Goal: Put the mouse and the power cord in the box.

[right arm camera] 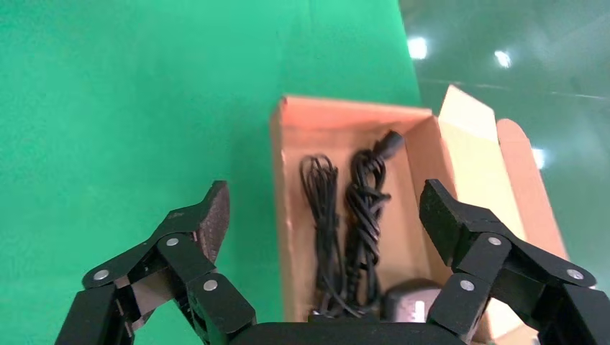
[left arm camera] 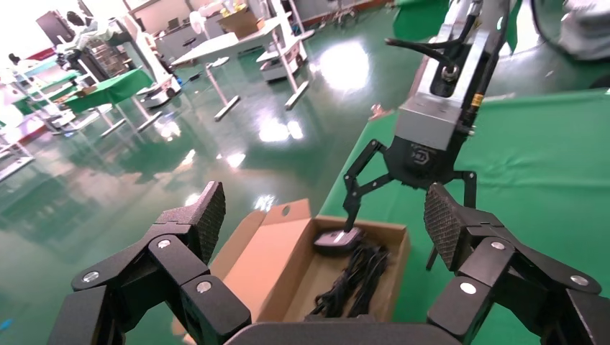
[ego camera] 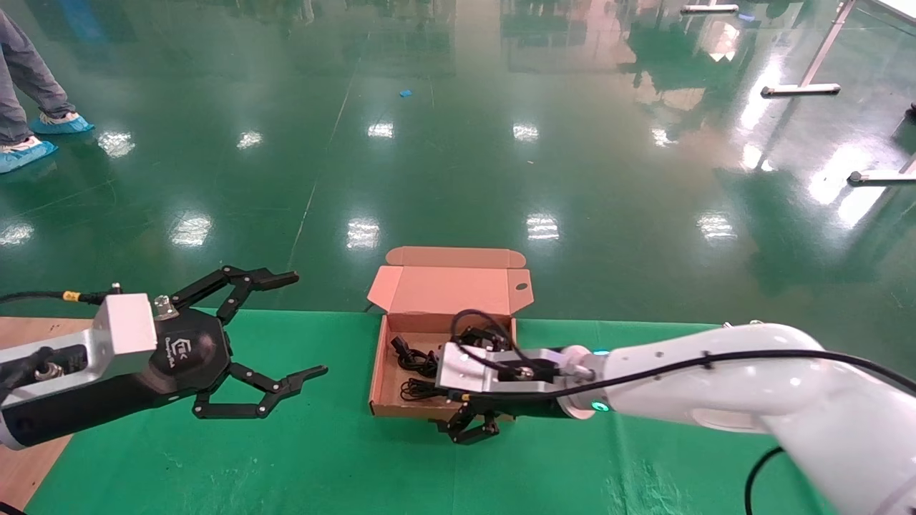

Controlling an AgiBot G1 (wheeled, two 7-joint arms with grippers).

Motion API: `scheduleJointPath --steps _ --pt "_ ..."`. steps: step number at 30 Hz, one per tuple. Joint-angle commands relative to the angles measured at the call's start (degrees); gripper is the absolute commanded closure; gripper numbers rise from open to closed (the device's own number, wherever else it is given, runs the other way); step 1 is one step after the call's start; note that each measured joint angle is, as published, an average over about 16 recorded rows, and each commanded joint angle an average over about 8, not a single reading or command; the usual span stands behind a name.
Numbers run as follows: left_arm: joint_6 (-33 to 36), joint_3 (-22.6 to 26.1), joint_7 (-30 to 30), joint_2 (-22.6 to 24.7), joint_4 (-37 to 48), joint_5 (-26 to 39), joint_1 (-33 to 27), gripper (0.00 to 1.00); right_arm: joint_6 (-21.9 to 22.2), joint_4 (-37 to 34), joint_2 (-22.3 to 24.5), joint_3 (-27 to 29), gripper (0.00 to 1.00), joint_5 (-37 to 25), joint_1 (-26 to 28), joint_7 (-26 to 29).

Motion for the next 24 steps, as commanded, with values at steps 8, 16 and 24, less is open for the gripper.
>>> scheduleJointPath --steps 8,16,24 --pt "-0.16 -3.75 -9.22 -1.68 -8.65 0.52 2.87 0.0 -7.32 6.06 6.5 8.57 0.0 5.6 -4.55 3.64" --pt "-0.3 -7.11 -17.47 -3.18 -16.38 0.99 5.44 0.0 -13.87 11.48 12.32 16.24 0.0 10.61 -8.62 6.9" --pt "-0.45 -10.46 -25.68 -4.68 -24.09 1.46 8.0 0.0 -20.4 16.88 18.11 23.88 0.0 15.6 -12.67 10.14"
